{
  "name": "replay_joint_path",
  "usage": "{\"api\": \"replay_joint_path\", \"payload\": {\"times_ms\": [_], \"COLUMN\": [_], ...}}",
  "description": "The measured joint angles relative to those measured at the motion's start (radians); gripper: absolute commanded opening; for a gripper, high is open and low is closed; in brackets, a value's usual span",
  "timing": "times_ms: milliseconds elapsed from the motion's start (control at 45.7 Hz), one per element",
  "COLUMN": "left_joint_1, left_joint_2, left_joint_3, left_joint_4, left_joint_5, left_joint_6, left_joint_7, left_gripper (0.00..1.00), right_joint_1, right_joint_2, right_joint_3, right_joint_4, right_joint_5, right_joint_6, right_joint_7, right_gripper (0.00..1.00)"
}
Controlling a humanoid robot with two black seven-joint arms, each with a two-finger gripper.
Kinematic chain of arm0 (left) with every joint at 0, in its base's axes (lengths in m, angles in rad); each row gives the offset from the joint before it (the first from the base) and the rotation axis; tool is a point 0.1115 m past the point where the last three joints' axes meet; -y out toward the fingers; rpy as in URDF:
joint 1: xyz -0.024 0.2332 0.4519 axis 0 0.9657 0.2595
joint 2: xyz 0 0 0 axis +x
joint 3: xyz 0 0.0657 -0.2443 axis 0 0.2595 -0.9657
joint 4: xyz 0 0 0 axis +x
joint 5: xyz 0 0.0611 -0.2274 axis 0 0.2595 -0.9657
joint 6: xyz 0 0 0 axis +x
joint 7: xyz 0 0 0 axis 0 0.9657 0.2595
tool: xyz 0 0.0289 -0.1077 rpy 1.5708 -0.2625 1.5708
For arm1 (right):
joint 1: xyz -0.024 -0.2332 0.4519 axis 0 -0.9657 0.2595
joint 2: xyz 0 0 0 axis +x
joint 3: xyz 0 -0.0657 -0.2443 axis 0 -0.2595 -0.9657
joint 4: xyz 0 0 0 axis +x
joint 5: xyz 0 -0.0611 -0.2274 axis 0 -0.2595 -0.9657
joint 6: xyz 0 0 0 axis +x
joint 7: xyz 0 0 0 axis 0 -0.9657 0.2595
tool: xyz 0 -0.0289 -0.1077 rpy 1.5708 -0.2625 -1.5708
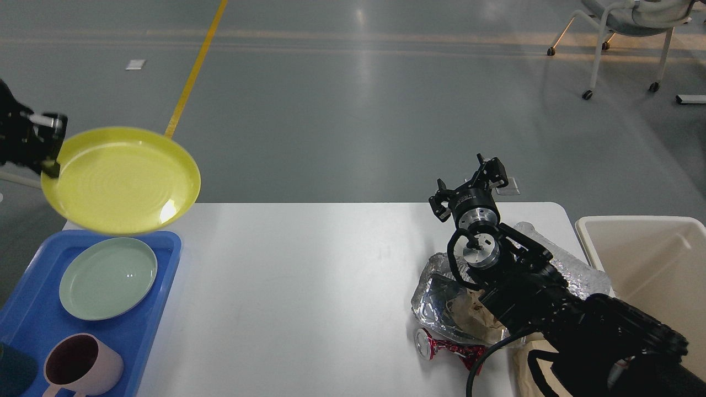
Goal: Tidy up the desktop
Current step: 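Lower the yellow plate onto the green plate in the tray and release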
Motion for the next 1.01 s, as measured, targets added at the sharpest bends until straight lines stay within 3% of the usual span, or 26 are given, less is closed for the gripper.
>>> {"api": "replay_joint_path", "payload": {"times_ms": [131,328,722,1006], "left_joint_1": [0.152,0.347,0.538,0.680], "left_joint_2": [0.001,-0.003,-0.008,-0.001], "left_joint_3": [0.017,0.021,0.011,-0.090], "left_joint_4": [0.011,0.040,0.109,0.144], "left_joint_5": [-0.006,-0.011,-0.011,-0.011], "left_joint_6": [0.030,0.256,0.585,0.741], "left_joint_7": [-0.003,-0.007,-0.008,-0.008], "left_gripper": [0.00,0.00,0.00,0.00], "right_joint_1": [0.000,0.000,0.000,0.000], "right_joint_2": [0.000,0.000,0.000,0.000], "right_joint_3": [0.000,0.000,0.000,0.000], "right_joint_4": [0.000,0.000,0.000,0.000], "right_joint_5": [0.000,0.000,0.000,0.000], "right_joint_6": [0.000,0.000,0.000,0.000], "right_joint_7": [0.000,0.000,0.000,0.000], "right_gripper": [1.00,1.00,1.00,1.00]}}
